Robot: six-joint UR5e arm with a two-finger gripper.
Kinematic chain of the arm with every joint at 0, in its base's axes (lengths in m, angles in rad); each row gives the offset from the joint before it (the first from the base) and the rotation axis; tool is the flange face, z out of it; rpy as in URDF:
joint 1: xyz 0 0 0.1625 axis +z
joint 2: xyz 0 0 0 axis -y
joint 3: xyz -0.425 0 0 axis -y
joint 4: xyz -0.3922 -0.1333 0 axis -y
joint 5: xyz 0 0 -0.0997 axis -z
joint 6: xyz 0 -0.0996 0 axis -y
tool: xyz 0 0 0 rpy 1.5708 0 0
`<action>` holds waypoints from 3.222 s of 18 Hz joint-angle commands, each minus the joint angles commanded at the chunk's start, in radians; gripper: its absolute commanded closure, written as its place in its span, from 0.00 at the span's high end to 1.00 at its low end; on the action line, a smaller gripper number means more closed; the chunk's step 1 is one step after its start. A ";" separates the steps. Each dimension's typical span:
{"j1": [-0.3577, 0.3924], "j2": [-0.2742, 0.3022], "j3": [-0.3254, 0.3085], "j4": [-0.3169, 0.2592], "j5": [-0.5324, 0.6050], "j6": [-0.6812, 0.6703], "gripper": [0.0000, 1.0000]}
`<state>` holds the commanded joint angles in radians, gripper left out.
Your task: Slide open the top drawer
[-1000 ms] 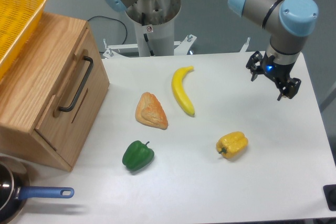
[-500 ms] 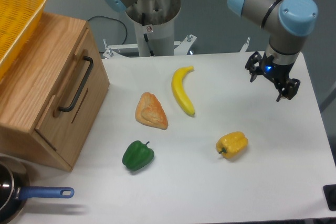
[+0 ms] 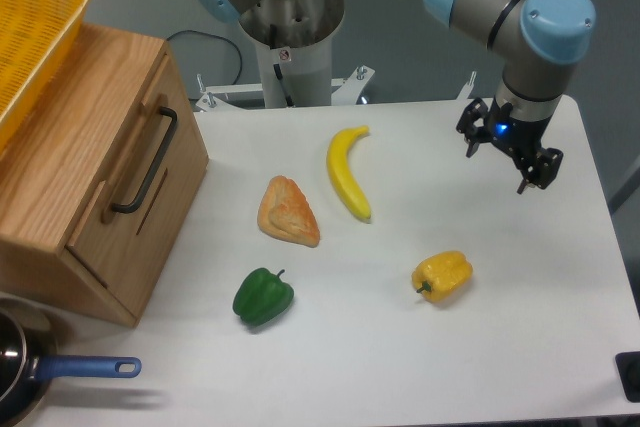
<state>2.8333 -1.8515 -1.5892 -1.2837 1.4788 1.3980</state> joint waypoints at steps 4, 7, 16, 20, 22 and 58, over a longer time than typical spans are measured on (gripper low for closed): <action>-0.018 0.055 -0.024 -0.035 -0.002 -0.076 1.00; -0.032 0.112 -0.029 -0.129 -0.006 -0.108 1.00; -0.143 0.206 -0.031 -0.250 -0.158 -0.473 1.00; -0.222 0.228 -0.054 -0.253 -0.202 -0.600 1.00; -0.259 0.242 -0.071 -0.253 -0.207 -0.649 1.00; -0.561 0.140 0.000 -0.209 -0.384 -1.045 1.00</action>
<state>2.2719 -1.7119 -1.5892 -1.4926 1.0953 0.3528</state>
